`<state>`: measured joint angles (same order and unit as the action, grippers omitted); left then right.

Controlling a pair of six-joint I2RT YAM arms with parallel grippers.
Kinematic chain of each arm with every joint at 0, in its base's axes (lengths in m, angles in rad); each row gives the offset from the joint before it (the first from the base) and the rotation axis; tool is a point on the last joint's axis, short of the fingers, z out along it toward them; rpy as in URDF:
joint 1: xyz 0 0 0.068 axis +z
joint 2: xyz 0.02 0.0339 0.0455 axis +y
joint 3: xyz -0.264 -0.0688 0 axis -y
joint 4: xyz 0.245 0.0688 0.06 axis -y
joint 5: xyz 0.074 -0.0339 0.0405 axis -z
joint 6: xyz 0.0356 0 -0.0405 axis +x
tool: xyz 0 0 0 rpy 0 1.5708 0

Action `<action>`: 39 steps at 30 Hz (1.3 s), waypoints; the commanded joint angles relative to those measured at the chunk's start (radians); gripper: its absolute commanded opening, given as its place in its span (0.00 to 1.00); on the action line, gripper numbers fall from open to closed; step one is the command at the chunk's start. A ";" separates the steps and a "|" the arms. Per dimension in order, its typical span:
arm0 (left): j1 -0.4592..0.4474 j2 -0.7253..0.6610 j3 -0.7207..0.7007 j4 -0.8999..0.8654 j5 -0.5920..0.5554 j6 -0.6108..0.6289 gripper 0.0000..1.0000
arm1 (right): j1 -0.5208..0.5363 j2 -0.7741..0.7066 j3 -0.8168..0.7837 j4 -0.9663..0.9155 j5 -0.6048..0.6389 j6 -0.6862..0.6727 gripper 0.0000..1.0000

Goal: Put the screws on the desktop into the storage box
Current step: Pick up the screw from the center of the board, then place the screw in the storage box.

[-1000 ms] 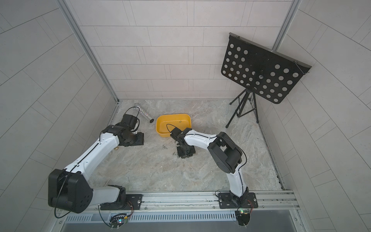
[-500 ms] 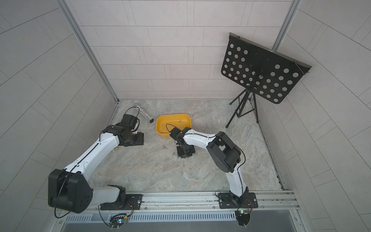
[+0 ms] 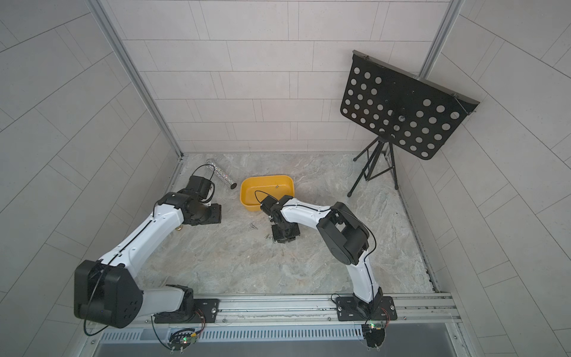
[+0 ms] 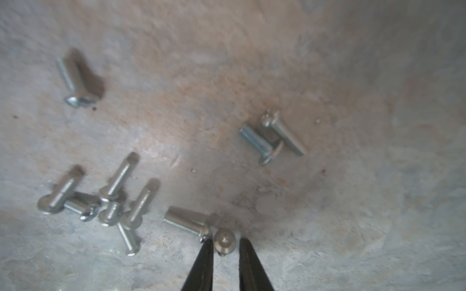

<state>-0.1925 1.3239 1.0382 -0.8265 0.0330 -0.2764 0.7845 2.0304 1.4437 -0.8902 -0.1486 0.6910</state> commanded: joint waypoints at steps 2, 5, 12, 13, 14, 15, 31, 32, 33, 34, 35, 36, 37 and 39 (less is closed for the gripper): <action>0.001 -0.006 -0.007 -0.013 -0.016 -0.003 0.63 | 0.001 0.057 0.000 0.073 0.020 0.002 0.19; 0.002 -0.004 -0.007 -0.014 -0.014 -0.002 0.63 | -0.001 0.059 -0.002 0.073 0.020 -0.003 0.16; 0.002 -0.003 -0.007 -0.014 -0.013 -0.001 0.63 | -0.001 0.037 0.003 0.058 0.042 -0.024 0.01; 0.002 -0.004 -0.007 -0.014 -0.014 -0.002 0.63 | -0.001 0.025 0.003 0.052 0.049 -0.029 0.00; 0.003 -0.003 -0.007 -0.014 -0.013 -0.002 0.63 | -0.001 0.011 0.002 0.043 0.055 -0.034 0.00; 0.002 -0.004 -0.007 -0.014 -0.013 -0.001 0.63 | -0.001 -0.005 0.001 0.037 0.060 -0.038 0.00; 0.002 -0.009 -0.007 -0.012 -0.012 -0.002 0.63 | -0.010 -0.263 0.099 -0.108 0.098 -0.133 0.00; 0.001 -0.008 -0.006 -0.013 -0.012 -0.002 0.63 | -0.014 -0.256 0.122 -0.113 0.098 -0.138 0.00; 0.002 -0.009 -0.005 -0.012 -0.013 -0.001 0.63 | -0.018 -0.242 0.152 -0.119 0.098 -0.145 0.00; 0.002 -0.008 -0.006 -0.013 -0.015 -0.001 0.63 | -0.023 -0.224 0.188 -0.127 0.097 -0.151 0.00; 0.002 -0.010 -0.005 -0.013 -0.015 -0.001 0.63 | -0.028 -0.205 0.219 -0.135 0.098 -0.159 0.00; 0.002 -0.009 -0.005 -0.012 -0.016 -0.001 0.63 | -0.033 -0.183 0.257 -0.144 0.098 -0.166 0.00; 0.002 -0.011 -0.007 -0.011 -0.016 -0.001 0.63 | -0.040 -0.158 0.295 -0.151 0.098 -0.172 0.00; 0.002 -0.015 -0.007 -0.013 -0.018 -0.001 0.63 | -0.051 -0.115 0.367 -0.163 0.095 -0.180 0.00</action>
<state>-0.1925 1.3239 1.0382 -0.8265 0.0319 -0.2764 0.7483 1.8633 1.7439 -1.0031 -0.0723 0.5426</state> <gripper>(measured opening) 0.634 0.091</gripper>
